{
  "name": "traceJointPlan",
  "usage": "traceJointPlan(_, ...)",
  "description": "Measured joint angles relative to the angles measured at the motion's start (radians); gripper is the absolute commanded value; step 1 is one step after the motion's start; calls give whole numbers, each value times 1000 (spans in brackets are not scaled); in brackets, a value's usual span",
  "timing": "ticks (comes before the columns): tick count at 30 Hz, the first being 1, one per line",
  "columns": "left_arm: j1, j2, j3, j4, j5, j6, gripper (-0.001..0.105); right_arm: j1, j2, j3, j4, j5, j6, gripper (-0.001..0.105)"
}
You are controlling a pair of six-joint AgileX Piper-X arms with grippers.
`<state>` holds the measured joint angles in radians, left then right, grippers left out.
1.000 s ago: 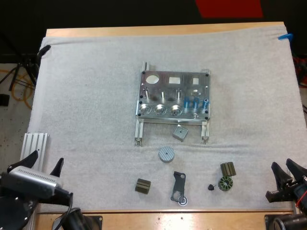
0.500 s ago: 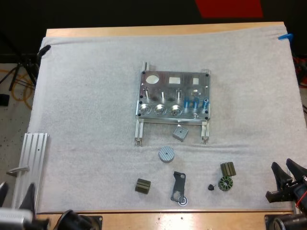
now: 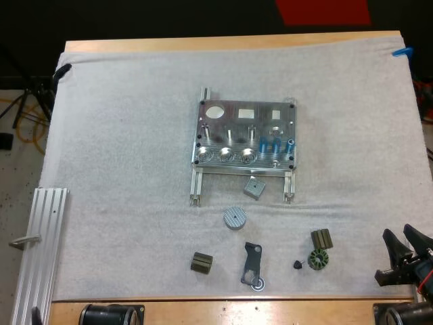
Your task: Load cells from right to left
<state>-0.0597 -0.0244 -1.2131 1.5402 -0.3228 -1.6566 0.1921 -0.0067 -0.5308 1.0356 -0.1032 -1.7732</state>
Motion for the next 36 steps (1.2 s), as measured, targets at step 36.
traceJointPlan(36, 2, 9, 684, -475, 347, -34, 54, 0, 0, 47, -68, -77, 26, 39)
